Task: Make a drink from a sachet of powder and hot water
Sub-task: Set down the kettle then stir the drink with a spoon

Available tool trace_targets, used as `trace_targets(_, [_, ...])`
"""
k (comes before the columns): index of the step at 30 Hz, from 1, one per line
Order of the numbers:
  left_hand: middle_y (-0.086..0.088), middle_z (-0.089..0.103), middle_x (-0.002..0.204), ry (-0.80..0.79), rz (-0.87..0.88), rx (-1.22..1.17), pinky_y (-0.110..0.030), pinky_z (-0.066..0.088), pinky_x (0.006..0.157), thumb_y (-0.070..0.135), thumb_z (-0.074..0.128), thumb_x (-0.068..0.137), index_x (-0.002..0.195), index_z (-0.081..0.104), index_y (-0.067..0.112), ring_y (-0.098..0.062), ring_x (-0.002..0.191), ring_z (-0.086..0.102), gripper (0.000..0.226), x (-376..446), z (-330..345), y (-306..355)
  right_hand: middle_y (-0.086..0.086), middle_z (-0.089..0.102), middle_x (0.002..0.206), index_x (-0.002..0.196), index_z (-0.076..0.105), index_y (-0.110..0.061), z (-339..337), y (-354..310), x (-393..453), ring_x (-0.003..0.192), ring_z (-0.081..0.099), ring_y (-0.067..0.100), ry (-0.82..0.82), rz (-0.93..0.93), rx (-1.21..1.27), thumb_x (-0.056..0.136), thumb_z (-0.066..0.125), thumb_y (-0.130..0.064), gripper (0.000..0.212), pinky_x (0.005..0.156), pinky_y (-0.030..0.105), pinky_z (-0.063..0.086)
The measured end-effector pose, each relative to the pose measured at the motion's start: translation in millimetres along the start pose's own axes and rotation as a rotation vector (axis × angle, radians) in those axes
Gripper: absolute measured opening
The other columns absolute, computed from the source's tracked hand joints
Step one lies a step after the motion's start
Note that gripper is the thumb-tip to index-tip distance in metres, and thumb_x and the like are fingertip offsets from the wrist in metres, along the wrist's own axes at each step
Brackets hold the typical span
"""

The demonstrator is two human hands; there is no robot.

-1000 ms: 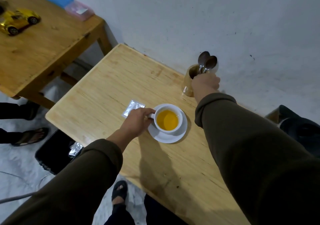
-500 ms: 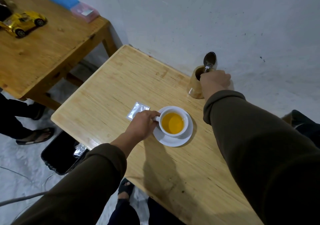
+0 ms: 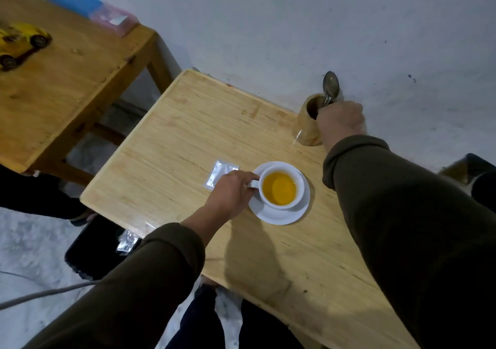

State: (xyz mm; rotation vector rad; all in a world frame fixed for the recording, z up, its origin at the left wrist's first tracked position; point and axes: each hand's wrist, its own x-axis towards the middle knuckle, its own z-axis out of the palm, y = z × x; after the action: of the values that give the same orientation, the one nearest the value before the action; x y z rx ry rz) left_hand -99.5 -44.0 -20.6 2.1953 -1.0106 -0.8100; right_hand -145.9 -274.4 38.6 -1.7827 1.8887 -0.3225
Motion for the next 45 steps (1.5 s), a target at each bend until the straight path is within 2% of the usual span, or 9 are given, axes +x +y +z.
trace_targets(9, [-0.007, 0.07, 0.112, -0.072, 0.025, 0.034, -0.024, 0.043, 0.077, 0.015, 0.055, 0.09, 0.115, 0.067, 0.017, -0.024, 0.103, 0.064, 0.028, 5, -4, -6, 0.012, 0.055, 0.12, 0.107, 0.066, -0.009, -10, -14, -13, 0.109, 0.057, 0.031, 0.125, -0.139, 0.18, 0.092, 0.051, -0.027, 0.028, 0.095, 0.037, 0.049])
trace_targets(15, [-0.011, 0.069, 0.112, -0.126, 0.056, 0.048, -0.023, 0.04, 0.075, 0.012, 0.048, 0.092, 0.118, 0.062, 0.016, -0.027, 0.101, 0.063, 0.029, 3, -9, -7, 0.011, 0.053, 0.105, 0.098, 0.052, -0.01, -39, -20, -40, 0.083, 0.049, 0.018, 0.267, -0.36, 0.33, 0.097, 0.041, -0.018, 0.014, 0.073, 0.029, 0.041])
trace_targets(19, [-0.011, 0.069, 0.116, -0.147, 0.105, 0.073, -0.021, 0.039, 0.076, 0.014, 0.046, 0.095, 0.12, 0.06, 0.014, -0.028, 0.106, 0.063, 0.029, 1, -12, -8, 0.004, 0.056, 0.085, 0.105, 0.05, -0.013, -61, -3, -78, 0.075, 0.052, 0.023, 0.168, -0.449, 0.24, 0.099, 0.036, -0.024, 0.019, 0.059, 0.029, 0.036])
trace_targets(23, [-0.014, 0.067, 0.119, -0.152, 0.141, 0.093, -0.022, 0.037, 0.078, 0.013, 0.043, 0.097, 0.124, 0.057, 0.009, -0.031, 0.109, 0.061, 0.031, -2, -15, -9, 0.011, 0.065, 0.103, 0.106, 0.063, -0.016, -75, 24, -110, 0.096, 0.059, 0.031, -0.031, -0.444, -0.125, 0.096, 0.04, -0.025, 0.027, 0.075, 0.032, 0.042])
trace_targets(28, [-0.017, 0.064, 0.122, -0.173, 0.13, 0.099, -0.031, 0.042, 0.086, 0.009, 0.04, 0.096, 0.13, 0.051, 0.009, -0.033, 0.111, 0.058, 0.035, -7, -17, -14, 0.011, 0.059, 0.079, 0.074, 0.061, -0.007, -86, 35, -152, 0.083, 0.057, 0.025, -0.336, -0.315, -0.594, 0.094, 0.045, -0.014, 0.027, 0.07, 0.03, 0.045])
trace_targets(34, [-0.013, 0.063, 0.127, -0.152, 0.13, 0.064, -0.026, 0.041, 0.09, 0.013, 0.041, 0.097, 0.134, 0.05, 0.01, -0.029, 0.116, 0.058, 0.038, -8, -22, -10, -0.004, 0.043, 0.017, 0.051, 0.051, -0.012, -69, 39, -166, 0.038, 0.054, 0.01, -0.423, -0.152, -0.665, 0.088, 0.053, -0.005, 0.038, 0.056, 0.023, 0.049])
trace_targets(38, [-0.011, 0.063, 0.128, -0.115, 0.151, 0.044, -0.023, 0.04, 0.094, 0.017, 0.043, 0.098, 0.132, 0.054, 0.011, -0.027, 0.118, 0.058, 0.036, -8, -24, -5, -0.004, 0.043, 0.017, 0.053, 0.052, -0.012, -58, 43, -166, 0.049, 0.056, 0.015, -0.385, -0.159, -0.613, 0.083, 0.062, -0.006, 0.032, 0.073, 0.029, 0.058])
trace_targets(42, [-0.01, 0.064, 0.127, -0.137, 0.145, 0.031, -0.019, 0.037, 0.087, 0.016, 0.044, 0.097, 0.129, 0.056, 0.012, -0.026, 0.115, 0.059, 0.035, -7, -23, -4, -0.001, 0.051, 0.025, 0.055, 0.054, -0.011, -56, 40, -167, 0.045, 0.058, 0.015, -0.382, -0.078, -0.501, 0.084, 0.06, -0.009, 0.03, 0.048, 0.022, 0.049])
trace_targets(45, [-0.009, 0.064, 0.126, -0.139, 0.144, 0.04, -0.02, 0.038, 0.088, 0.016, 0.044, 0.097, 0.128, 0.056, 0.012, -0.025, 0.115, 0.059, 0.034, -7, -23, -3, -0.003, 0.05, 0.024, 0.053, 0.053, -0.013, -63, 35, -166, 0.04, 0.055, 0.011, -0.405, -0.014, -0.41, 0.085, 0.055, -0.012, 0.032, 0.051, 0.021, 0.046])
